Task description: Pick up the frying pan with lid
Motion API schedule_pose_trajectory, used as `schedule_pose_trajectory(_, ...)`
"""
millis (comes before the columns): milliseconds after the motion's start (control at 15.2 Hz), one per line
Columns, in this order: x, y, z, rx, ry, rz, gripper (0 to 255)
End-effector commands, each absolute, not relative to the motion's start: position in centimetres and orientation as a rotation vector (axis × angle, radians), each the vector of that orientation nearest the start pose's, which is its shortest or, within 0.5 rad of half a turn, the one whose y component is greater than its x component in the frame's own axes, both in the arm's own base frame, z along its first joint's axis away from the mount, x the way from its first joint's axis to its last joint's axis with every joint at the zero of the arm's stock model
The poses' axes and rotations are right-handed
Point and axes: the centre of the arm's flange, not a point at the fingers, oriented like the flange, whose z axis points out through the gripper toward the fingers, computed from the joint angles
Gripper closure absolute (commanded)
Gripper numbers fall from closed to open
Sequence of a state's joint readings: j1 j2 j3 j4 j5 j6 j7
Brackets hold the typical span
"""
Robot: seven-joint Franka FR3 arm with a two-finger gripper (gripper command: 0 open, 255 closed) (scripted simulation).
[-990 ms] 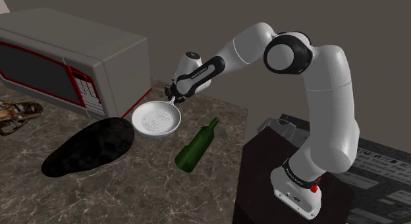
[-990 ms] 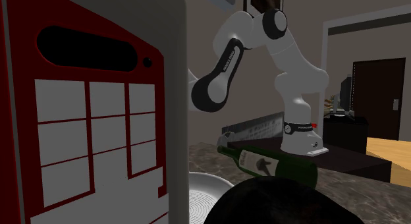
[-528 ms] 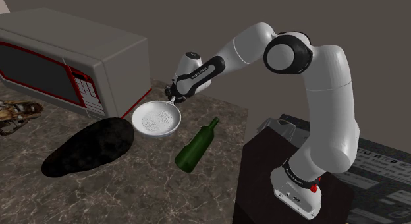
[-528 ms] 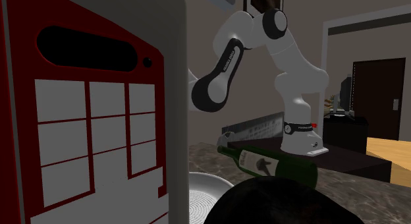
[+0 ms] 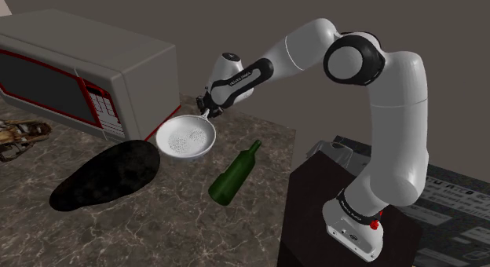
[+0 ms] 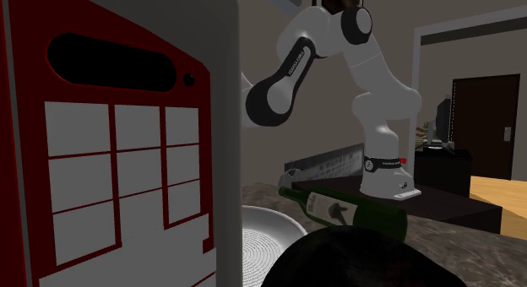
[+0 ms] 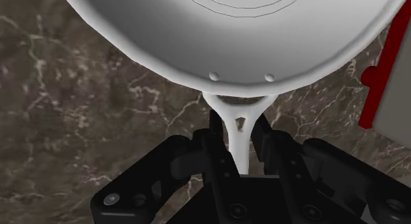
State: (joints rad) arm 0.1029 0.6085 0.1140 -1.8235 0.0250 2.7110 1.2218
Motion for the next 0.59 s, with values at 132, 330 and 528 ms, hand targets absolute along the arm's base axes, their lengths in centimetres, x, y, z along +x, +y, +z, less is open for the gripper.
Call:
schedule_pose_trajectory(132, 66.1, 13.8, 25.3, -2.496, 1.455, -0.237, 255)
schedule_pose_trajectory(330, 66.1, 13.8, 26.8, -2.496, 1.455, -0.237, 255)
schedule_pose_trajectory(528, 66.1, 13.8, 27.5, -2.496, 1.455, -0.237, 255)
